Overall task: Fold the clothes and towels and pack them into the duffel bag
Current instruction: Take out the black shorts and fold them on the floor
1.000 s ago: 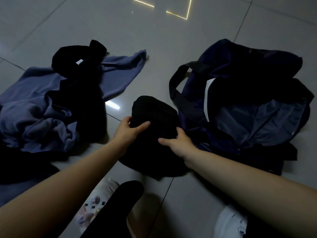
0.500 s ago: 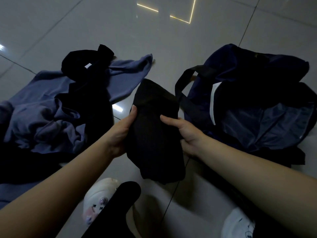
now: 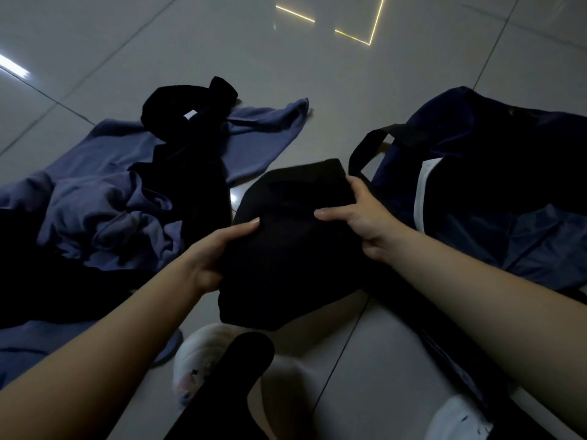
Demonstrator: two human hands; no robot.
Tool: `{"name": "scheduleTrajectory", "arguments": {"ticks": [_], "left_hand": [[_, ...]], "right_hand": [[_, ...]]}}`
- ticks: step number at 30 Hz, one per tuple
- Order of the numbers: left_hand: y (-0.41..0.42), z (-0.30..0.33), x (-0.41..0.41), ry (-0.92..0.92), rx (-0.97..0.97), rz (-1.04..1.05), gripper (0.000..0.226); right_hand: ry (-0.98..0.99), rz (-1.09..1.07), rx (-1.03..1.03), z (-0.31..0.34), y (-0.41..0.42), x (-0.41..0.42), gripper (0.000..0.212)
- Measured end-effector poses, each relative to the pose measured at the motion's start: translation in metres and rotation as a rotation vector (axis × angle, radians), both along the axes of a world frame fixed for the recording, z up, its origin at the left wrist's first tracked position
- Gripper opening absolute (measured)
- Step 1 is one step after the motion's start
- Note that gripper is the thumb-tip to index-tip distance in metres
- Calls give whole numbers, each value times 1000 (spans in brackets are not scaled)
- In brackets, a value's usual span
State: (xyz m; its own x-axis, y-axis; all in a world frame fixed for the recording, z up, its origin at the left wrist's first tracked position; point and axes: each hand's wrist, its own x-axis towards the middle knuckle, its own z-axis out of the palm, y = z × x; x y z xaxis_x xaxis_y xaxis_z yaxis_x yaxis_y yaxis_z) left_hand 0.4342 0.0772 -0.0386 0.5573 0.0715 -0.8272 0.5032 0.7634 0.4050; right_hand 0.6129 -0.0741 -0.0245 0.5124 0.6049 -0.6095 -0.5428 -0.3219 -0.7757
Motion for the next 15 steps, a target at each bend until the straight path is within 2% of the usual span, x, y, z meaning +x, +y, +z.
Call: {"name": "scheduleTrajectory", "arguments": {"ticks": [2, 4, 6, 7, 9, 10, 12, 15], "left_hand": [[3, 5, 3, -8, 47, 7, 62], [5, 10, 7, 35, 110, -46, 50], [6, 12, 9, 117, 228, -140, 39], [6, 11, 10, 161, 295, -154, 36], [7, 3, 8, 230, 406, -81, 37], [7, 0, 8, 253, 461, -32, 38], [6, -6, 8, 277, 592, 0, 39], [1, -6, 14, 284, 762, -39, 44]], "right_hand": [[-64, 1, -16, -6, 2, 2, 74], [-204, 59, -117, -13, 2, 1, 73], [-285, 141, -222, -21, -1, -3, 84], [-297, 177, -235, -24, -2, -5, 92], [-355, 300, -127, -23, -5, -12, 99], [-400, 383, -56, -21, -5, -16, 98], [-478, 554, 12, -20, 0, -25, 82], [-577, 716, -100, -20, 8, -42, 54]]}}
